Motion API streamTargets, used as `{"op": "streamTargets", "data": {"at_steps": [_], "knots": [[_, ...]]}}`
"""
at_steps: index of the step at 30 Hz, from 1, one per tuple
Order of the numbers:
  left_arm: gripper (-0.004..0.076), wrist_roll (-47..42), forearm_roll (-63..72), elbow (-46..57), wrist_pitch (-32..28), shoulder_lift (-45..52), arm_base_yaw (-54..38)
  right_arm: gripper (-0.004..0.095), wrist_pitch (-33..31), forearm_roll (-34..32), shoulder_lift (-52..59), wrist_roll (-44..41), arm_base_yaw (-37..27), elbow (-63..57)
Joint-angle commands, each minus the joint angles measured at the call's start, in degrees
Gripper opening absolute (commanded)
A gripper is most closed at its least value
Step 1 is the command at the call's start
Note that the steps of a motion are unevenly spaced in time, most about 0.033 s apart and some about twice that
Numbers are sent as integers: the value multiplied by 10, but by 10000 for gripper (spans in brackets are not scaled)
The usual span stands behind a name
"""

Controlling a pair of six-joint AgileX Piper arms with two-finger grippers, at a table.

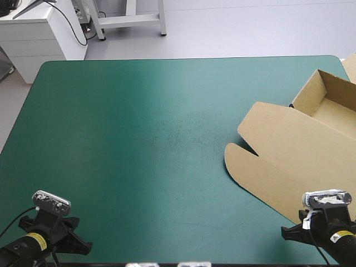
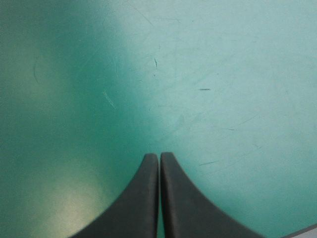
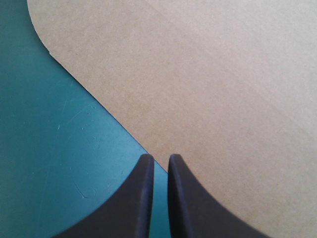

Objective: Fold the box

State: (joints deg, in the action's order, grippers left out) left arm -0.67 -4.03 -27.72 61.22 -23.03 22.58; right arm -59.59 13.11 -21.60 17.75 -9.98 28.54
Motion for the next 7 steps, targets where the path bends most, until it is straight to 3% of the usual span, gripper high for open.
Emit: {"op": "streamTargets", "data": {"at_steps": [1, 7], "knots": [[-8, 1, 0, -15, -26, -5, 4, 87, 30, 10, -6, 6, 1, 15], [-8, 4, 0, -15, -26, -5, 4, 87, 30, 10, -6, 6, 1, 15]]}}
